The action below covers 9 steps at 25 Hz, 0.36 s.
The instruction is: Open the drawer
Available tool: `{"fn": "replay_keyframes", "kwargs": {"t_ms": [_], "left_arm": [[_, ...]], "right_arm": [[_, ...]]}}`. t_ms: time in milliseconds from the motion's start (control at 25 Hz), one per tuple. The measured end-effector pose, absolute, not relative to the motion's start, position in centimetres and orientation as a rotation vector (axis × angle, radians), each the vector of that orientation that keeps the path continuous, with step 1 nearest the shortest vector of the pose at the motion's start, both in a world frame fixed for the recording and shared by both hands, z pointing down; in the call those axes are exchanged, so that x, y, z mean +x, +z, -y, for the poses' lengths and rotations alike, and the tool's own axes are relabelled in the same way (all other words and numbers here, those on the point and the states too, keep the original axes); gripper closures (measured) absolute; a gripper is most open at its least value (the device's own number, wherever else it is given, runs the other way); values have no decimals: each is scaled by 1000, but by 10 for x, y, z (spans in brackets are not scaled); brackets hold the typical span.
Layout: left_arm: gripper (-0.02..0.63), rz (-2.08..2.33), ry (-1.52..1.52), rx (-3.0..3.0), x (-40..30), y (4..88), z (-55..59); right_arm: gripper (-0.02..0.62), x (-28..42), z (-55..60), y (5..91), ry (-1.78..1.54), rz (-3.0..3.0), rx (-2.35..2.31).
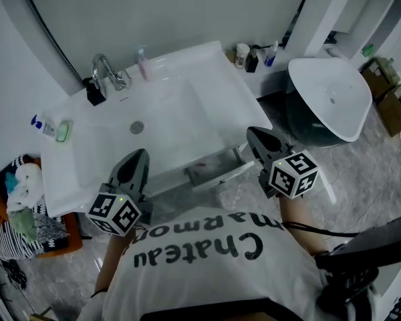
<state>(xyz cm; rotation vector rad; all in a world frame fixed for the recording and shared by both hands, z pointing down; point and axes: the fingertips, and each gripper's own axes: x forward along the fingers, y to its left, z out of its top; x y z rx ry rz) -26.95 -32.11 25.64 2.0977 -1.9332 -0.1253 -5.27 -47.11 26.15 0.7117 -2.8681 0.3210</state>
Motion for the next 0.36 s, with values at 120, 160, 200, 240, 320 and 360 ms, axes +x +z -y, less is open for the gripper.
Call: {"fn": "replay_keyframes", "kwargs": {"t_ms": [120,160,200,240,320,360], "left_arm": [[598,1950,-132,2091,-270,255,320],[598,1949,-134,2088,-270,256,319],[598,1948,-133,2085,-270,257,318],[598,1948,-132,2082,-270,257,317],[598,1949,-131,2075,-270,258,315],[598,1951,-131,2073,-271,259,314]], "right_arm": [[591,-51,473,262,308,2863,722],[591,-50,473,263,299,2860,727],[591,-49,474,263,290,2857,733],[591,-48,475,263,284,2856,737],[591,-47,476,262,280,2856,744],[591,-47,477,262,279,2857,747]]}}
